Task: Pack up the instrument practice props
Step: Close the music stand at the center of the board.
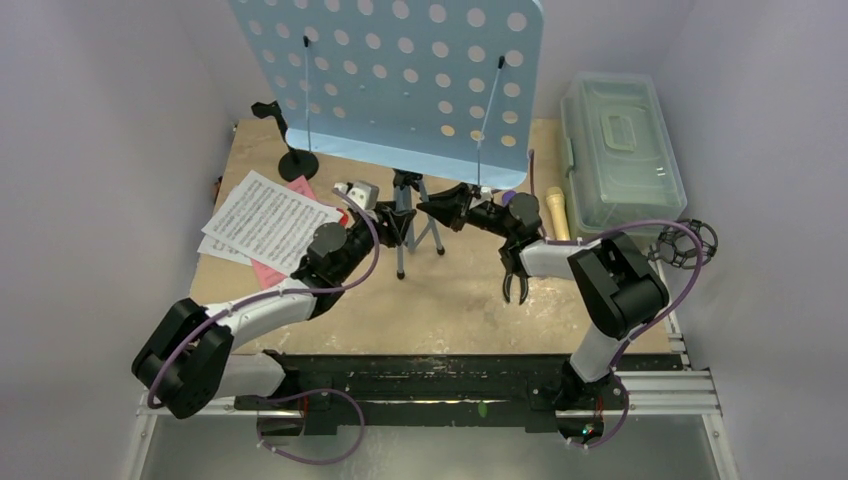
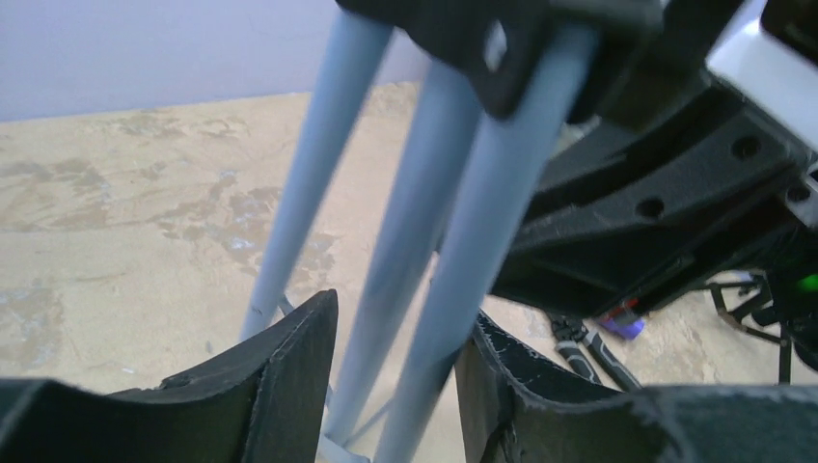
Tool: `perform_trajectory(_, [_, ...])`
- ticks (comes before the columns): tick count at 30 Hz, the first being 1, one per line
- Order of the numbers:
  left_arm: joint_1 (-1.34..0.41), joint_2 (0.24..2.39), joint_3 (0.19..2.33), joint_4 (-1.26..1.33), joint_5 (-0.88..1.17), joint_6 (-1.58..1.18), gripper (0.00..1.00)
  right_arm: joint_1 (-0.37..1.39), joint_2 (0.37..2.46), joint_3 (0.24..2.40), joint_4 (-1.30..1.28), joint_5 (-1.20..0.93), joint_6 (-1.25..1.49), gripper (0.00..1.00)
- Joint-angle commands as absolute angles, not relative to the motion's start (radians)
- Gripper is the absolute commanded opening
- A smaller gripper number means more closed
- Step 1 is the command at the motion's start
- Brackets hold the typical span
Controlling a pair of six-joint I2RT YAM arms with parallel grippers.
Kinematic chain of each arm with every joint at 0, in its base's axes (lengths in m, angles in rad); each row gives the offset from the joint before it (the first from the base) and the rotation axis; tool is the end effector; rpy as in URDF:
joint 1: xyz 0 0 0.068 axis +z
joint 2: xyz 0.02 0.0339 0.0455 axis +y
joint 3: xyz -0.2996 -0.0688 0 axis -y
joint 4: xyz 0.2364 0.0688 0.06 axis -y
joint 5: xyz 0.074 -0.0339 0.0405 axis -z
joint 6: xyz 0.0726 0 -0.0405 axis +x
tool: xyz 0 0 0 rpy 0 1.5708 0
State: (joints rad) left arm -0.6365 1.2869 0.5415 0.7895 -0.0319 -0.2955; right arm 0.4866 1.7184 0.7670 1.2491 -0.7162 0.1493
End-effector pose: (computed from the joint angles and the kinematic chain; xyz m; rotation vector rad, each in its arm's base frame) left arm 0.2401 -0.1746 0.2913 0.2406 1.5519 -0.7150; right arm 0.3076 0.2167 0.2900 -0.8434 1.1392 0.9844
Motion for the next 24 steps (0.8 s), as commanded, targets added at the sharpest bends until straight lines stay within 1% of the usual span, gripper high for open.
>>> perform_trajectory(1, [-0.628,1.200,0.518,0.887,-0.090,-0.321,0.50,0.527,1.655,0.757,1.358,-0.805,0.172,0.00])
perform_trajectory(2, [-0.628,1.184,0.508,0.880,-0.093,-0.319,0.53,0.527,1.655,0.756,1.359,-0.804,0.171,0.00])
perform_trajectory(7, [-0.629,1.084,0.459,0.826,-0.095,-0.309,0.62,0.527,1.654,0.753,1.359,-0.804,0.170,0.00])
perform_trajectory(10, [-0.628,0.992,0.415,0.815,-0.105,-0.316,0.72,0.526,1.655,0.753,1.369,-0.800,0.189,0.00])
perform_trajectory(12, [-0.629,0.936,0.389,0.808,-0.121,-0.330,0.82,0.526,1.658,0.754,1.378,-0.791,0.211,0.00])
perform_trajectory(14, [-0.628,0.889,0.372,0.789,-0.130,-0.338,0.87,0.527,1.660,0.757,1.382,-0.784,0.230,0.00])
perform_trajectory(19, [-0.628,0.826,0.355,0.731,-0.082,-0.339,0.87,0.527,1.660,0.769,1.332,-0.743,0.233,0.00])
perform_trajectory(24, [-0.628,0.785,0.313,0.812,-0.040,-0.335,0.87,0.527,1.661,0.779,1.279,-0.714,0.226,0.00])
